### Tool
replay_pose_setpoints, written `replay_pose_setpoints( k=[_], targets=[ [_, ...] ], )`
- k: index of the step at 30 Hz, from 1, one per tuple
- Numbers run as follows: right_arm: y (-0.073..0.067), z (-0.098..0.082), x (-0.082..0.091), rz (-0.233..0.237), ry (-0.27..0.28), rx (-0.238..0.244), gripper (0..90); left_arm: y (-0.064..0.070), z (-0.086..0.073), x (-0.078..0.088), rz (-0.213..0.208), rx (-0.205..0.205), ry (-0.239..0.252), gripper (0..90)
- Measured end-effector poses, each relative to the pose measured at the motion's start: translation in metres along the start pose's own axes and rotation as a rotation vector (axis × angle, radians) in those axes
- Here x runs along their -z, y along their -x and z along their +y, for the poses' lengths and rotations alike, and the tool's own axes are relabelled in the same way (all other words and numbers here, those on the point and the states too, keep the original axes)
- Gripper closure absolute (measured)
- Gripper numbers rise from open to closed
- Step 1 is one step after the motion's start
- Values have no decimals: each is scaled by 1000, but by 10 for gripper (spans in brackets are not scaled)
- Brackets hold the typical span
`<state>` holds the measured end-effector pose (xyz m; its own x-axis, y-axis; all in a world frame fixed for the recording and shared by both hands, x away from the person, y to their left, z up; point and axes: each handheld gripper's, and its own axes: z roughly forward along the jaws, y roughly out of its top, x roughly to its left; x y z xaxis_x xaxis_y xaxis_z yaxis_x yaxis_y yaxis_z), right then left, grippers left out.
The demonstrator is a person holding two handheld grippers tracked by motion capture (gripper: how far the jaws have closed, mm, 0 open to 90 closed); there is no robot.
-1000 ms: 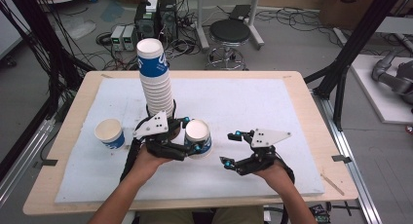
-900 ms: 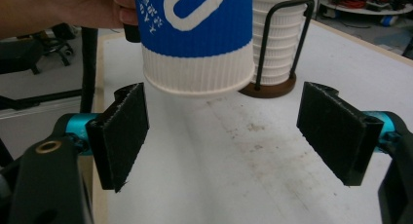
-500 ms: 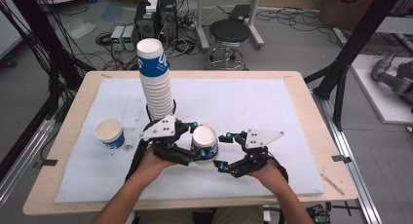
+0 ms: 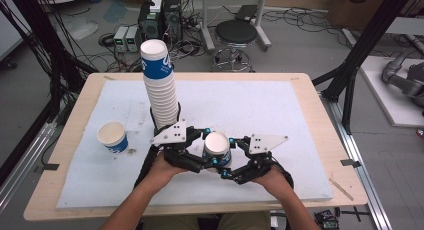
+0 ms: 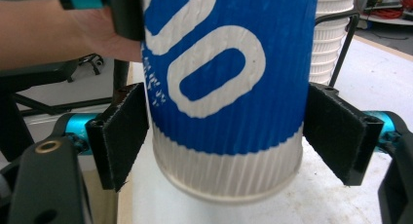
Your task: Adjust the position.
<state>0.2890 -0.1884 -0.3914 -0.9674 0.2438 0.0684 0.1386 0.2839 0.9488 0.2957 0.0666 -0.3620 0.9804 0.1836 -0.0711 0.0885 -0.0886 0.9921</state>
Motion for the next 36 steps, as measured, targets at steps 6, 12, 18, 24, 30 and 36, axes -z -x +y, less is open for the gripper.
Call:
replay_pose_setpoints(
  k=[6, 12, 18, 24, 30, 36],
  targets=[
    [-1, -1, 1, -2, 9, 7, 207, 2, 2, -1, -4, -4, 30, 294],
    [0, 1, 4, -9, 9, 31, 281, 0, 3, 1, -6, 1, 32, 303],
    [0, 2, 4, -1, -32, 42, 307, 1, 2, -1, 0, 6, 4, 293],
    [-1, 3, 9, 8, -50, 51, 309, 2, 0, 3, 19, 58, -28, 153],
    [2, 3, 18, -12, -62, 50, 309, 1, 1, 11, 15, 56, -58, 153],
    [5, 7, 20, -33, -145, 93, 308, -1, 5, 16, 23, 46, -107, 153]
  ],
)
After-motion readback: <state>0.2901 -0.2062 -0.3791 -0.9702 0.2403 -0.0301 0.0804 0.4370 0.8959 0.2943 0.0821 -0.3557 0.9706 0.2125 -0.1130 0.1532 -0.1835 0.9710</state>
